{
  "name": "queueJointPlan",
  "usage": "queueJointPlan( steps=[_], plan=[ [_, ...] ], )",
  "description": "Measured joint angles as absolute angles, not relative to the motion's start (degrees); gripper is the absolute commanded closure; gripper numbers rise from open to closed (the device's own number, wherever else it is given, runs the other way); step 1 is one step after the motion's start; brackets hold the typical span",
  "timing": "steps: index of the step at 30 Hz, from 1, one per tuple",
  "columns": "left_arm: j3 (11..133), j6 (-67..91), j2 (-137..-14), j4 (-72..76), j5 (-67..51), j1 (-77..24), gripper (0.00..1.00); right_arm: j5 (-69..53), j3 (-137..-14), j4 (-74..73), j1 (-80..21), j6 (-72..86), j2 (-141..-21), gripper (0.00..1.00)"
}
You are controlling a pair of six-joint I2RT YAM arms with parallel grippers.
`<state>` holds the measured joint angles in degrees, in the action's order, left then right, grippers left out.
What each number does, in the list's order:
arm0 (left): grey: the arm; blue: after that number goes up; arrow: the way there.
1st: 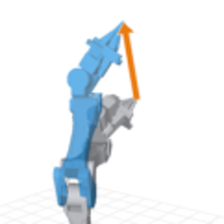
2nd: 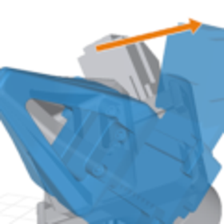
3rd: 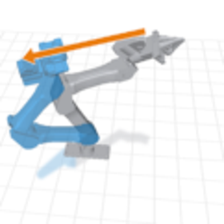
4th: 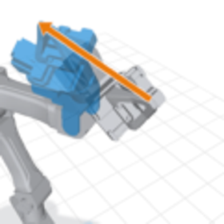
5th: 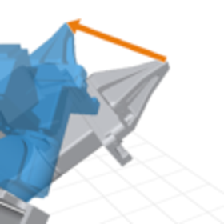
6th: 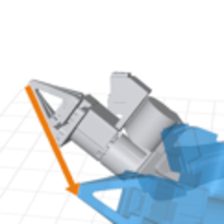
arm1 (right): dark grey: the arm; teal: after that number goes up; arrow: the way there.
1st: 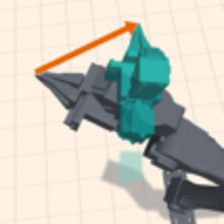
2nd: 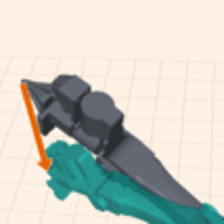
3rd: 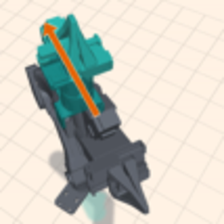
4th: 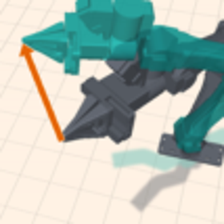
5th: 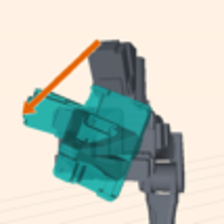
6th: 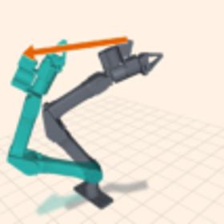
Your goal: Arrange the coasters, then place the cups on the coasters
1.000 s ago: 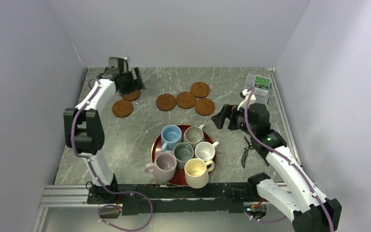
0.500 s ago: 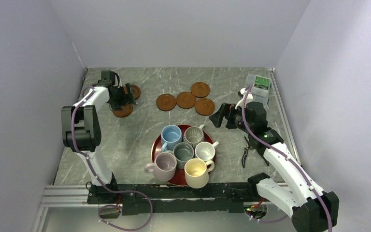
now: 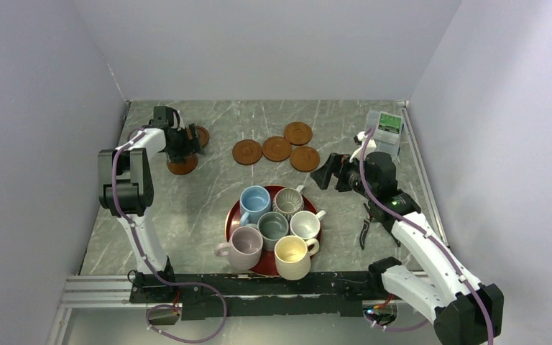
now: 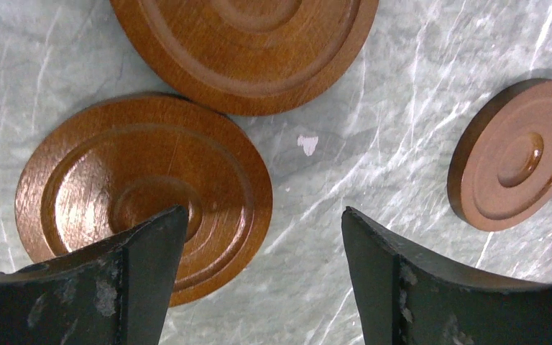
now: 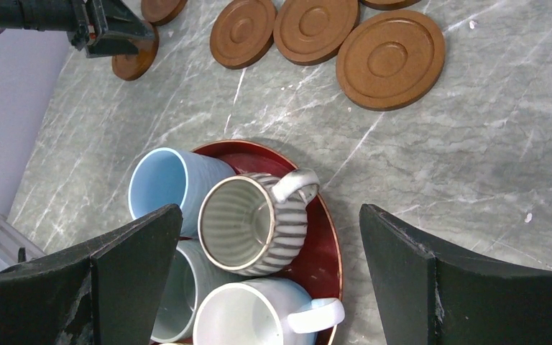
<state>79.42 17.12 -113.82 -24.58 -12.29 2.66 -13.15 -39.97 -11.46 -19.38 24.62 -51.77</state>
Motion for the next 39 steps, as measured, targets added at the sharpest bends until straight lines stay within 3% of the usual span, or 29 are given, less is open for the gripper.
queueJointPlan(
  steps=[7,22,39],
  plan=[
    [80.9,17.0,-115.0,-23.9,-12.7,1.5,0.15,-13.1,-39.3,-10.1,-19.4,25.4,-51.8,0.0],
    [80.9,17.2,-115.0,-24.8,-12.3,-11.1,0.15,-10.5,-39.1,-9.8,-19.4,26.2,-48.4,0.0],
    [81.7,18.0,-115.0,-28.3,-14.8,-14.7,0.15,-9.5,-39.1,-10.3,-19.4,26.2,-48.4,0.0]
  ],
)
